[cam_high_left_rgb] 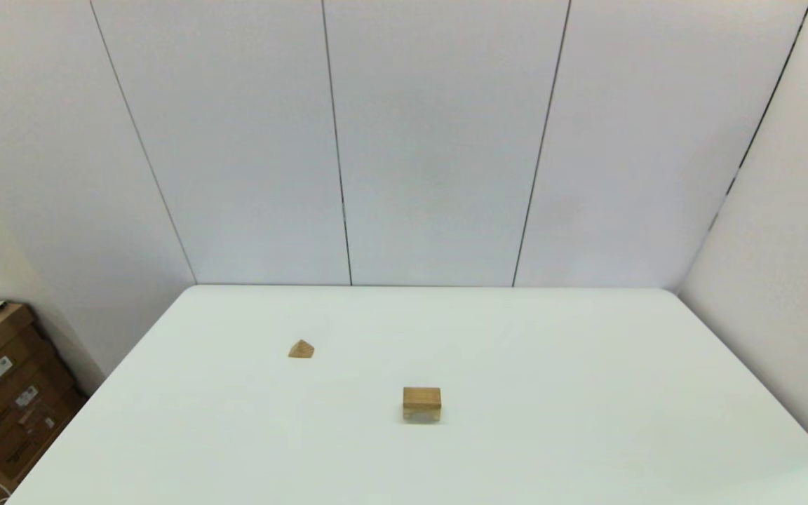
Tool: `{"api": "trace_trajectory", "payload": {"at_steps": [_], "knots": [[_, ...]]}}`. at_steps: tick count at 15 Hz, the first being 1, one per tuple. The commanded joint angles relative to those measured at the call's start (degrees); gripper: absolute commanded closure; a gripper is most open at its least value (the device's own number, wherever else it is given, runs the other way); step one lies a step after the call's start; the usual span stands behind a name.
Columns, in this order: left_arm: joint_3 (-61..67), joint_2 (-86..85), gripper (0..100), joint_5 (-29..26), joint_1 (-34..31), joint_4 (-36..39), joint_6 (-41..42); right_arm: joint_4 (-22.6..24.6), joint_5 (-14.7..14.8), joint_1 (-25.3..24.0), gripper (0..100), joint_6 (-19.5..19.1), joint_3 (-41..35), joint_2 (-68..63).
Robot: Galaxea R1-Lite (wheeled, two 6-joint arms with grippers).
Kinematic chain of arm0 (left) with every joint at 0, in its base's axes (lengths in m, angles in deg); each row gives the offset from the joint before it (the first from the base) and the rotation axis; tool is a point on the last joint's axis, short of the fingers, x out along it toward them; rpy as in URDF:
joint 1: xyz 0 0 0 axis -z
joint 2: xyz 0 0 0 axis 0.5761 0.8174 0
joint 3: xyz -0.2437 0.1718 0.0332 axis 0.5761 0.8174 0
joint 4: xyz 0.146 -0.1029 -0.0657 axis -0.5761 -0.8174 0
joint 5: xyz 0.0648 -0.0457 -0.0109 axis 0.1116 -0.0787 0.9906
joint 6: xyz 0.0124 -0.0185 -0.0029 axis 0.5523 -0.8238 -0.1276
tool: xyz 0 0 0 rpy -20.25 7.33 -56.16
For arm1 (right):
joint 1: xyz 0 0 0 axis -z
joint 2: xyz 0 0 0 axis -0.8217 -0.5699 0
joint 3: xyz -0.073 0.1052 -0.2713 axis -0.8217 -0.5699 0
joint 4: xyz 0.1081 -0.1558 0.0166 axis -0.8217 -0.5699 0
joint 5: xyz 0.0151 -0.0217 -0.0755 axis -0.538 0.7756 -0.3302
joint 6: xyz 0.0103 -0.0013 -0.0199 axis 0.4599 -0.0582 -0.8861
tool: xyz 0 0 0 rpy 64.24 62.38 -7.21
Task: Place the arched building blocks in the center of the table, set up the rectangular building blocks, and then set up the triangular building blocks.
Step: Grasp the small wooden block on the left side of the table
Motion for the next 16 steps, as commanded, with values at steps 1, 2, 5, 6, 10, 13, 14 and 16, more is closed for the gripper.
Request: {"api": "trace_trajectory", "payload": {"at_steps": [1, 2, 5, 6, 10, 13, 14, 16], "knots": [[0.0, 0.07, 0, -0.01, 0.01, -0.02, 0.04, 0.11, -0.06, -5.34, 0, -0.01, -0.09, 3.56], [0.0, 0.07, 0, -0.01, 0.01, -0.02, 0.04, 0.11, -0.06, -5.87, 0, -0.1, -0.09, 6.38], [0.0, 0.07, 0, -0.01, 0.01, -0.02, 0.04, 0.11, -0.06, -5.34, 0, 1.31, -0.09, 13.32], [0.0, 0.07, 0, -0.01, 0.01, -0.02, 0.04, 0.11, -0.06, -5.34, 0, 1.4, -0.09, 15.61], [0.0, 0.07, 0, -0.01, -0.07, -0.02, 0.04, -0.07, 0.29, -5.34, 0, 5.35, -0.09, 16.05], [0.0, 0.07, 0, -0.01, 0.01, -0.02, 0.04, 0.02, 2.75, -5.34, 0, 10.36, -0.09, 16.05], [0.0, 0.07, 0, -0.01, -0.07, -0.02, 0.04, 0.02, 2.93, -5.34, 0, 10.54, -0.09, 16.05], [0.0, 0.07, 0, -0.01, 0.01, -0.02, 0.04, 0.02, 2.93, -5.34, 0, 10.54, -0.09, 16.05]]}}
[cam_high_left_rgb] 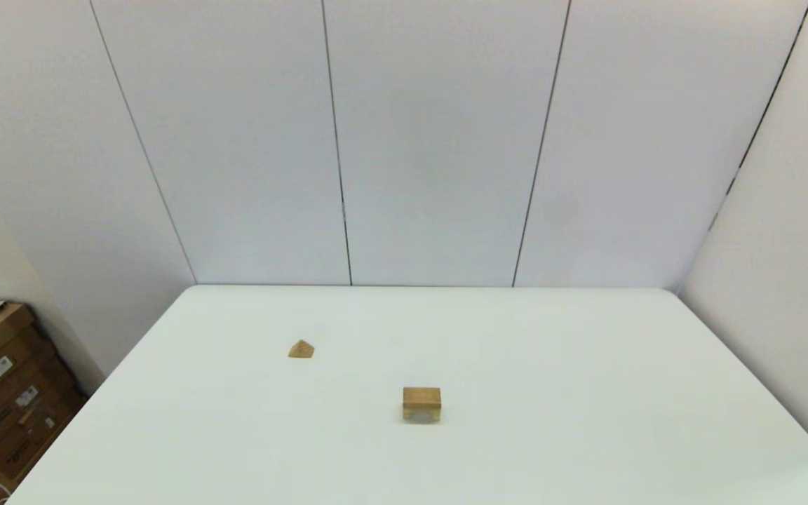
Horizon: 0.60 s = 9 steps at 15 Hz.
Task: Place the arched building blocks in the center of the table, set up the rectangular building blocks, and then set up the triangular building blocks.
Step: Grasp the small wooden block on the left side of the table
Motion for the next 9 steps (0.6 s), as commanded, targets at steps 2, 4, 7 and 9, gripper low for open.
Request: {"api": "trace_trajectory", "payload": {"at_steps": [2, 4, 7, 9], "knots": [[0.0, 0.07, 0, -0.03, 0.04, 0.0, 0.01, 0.02, -0.02, -0.01, 0, -0.02, -0.09, 0.14], [0.0, 0.07, 0, -0.03, 0.04, 0.0, 0.01, 0.02, -0.02, -0.01, 0, -0.02, -0.09, 0.14], [0.0, 0.07, 0, -0.03, 0.04, 0.0, 0.01, 0.02, -0.02, -0.01, 0, -0.02, -0.09, 0.14], [0.0, 0.07, 0, -0.03, 0.04, 0.0, 0.01, 0.02, -0.02, -0.01, 0, -0.02, -0.09, 0.14]]}}
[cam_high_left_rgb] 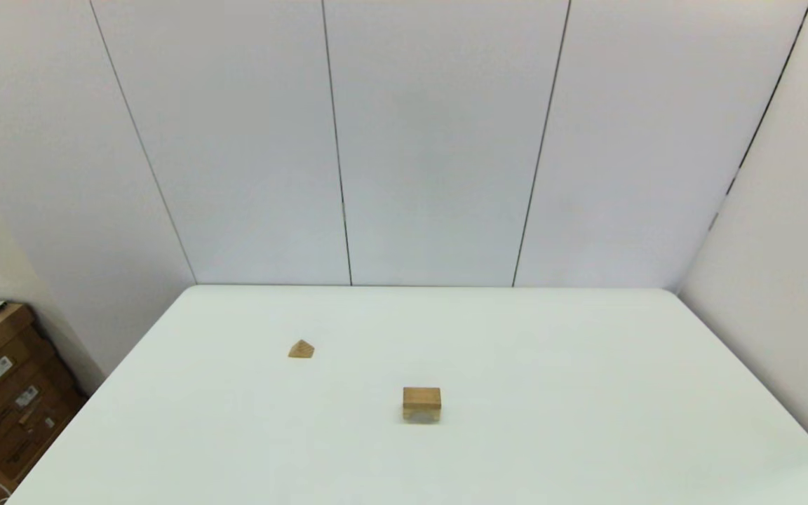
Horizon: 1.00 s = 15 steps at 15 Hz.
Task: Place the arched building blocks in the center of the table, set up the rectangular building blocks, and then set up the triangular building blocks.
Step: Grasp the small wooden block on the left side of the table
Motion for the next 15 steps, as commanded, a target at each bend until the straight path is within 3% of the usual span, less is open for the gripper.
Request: {"api": "trace_trajectory", "payload": {"at_steps": [1, 9, 15], "knots": [[0.0, 0.07, 0, -0.03, 0.01, 0.0, 0.02, 0.02, -0.02, -0.01, 0, -0.04, -0.09, 0.11], [-0.97, 0.25, 0, -0.21, 0.1, -1.23, 0.46, 0.02, -0.02, -0.01, 0, -0.04, -0.09, 0.11], [-17.75, 16.07, 0, -0.73, 0.1, -10.99, 2.39, 0.02, -0.02, -0.01, 0, -0.04, -0.09, 0.11]]}}
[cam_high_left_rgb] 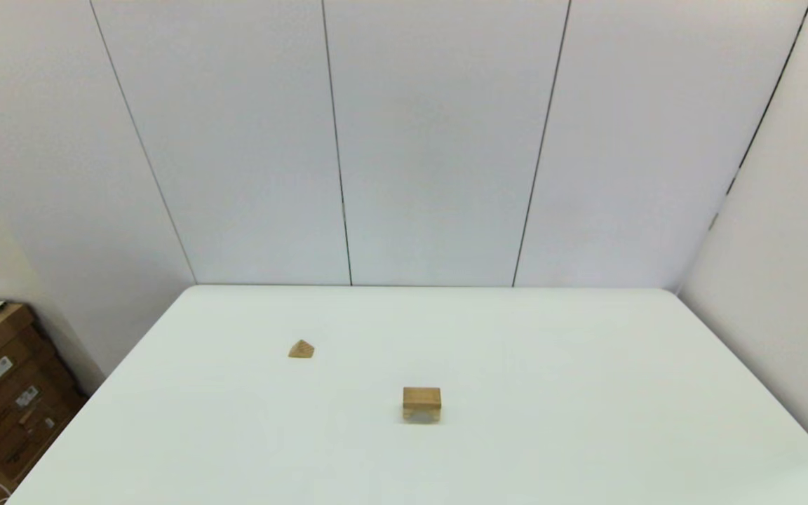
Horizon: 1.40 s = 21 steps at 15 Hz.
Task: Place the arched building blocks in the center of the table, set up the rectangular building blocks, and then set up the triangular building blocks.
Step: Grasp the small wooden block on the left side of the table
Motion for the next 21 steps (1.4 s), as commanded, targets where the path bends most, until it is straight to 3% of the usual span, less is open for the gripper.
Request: {"api": "trace_trajectory", "payload": {"at_steps": [1, 5, 10, 16, 21], "knots": [[-12.71, 17.98, 0, -0.3, -0.18, -6.01, 3.19, 0.02, -0.05, -0.01, 0, -0.04, -0.09, 0.11], [-29.5, 40.65, 0, -0.56, -1.85, -17.7, 8.55, 0.02, -0.05, -0.01, 0, -0.04, -0.09, 0.11], [-40.75, 63.42, 0, -9.18, -5.1, -18.14, 13.47, 0.02, -0.05, -0.01, 0, -0.04, -0.09, 0.11], [-57.53, 93.21, 0, -9.44, -4.58, -17.96, 16.28, 0.02, -0.05, -0.01, 0, -0.04, -0.09, 0.11], [-69.57, 108.77, 0, -9.44, -3.7, -18.23, 29.55, 0.02, -0.05, -0.01, 0, -0.04, -0.09, 0.11]]}}
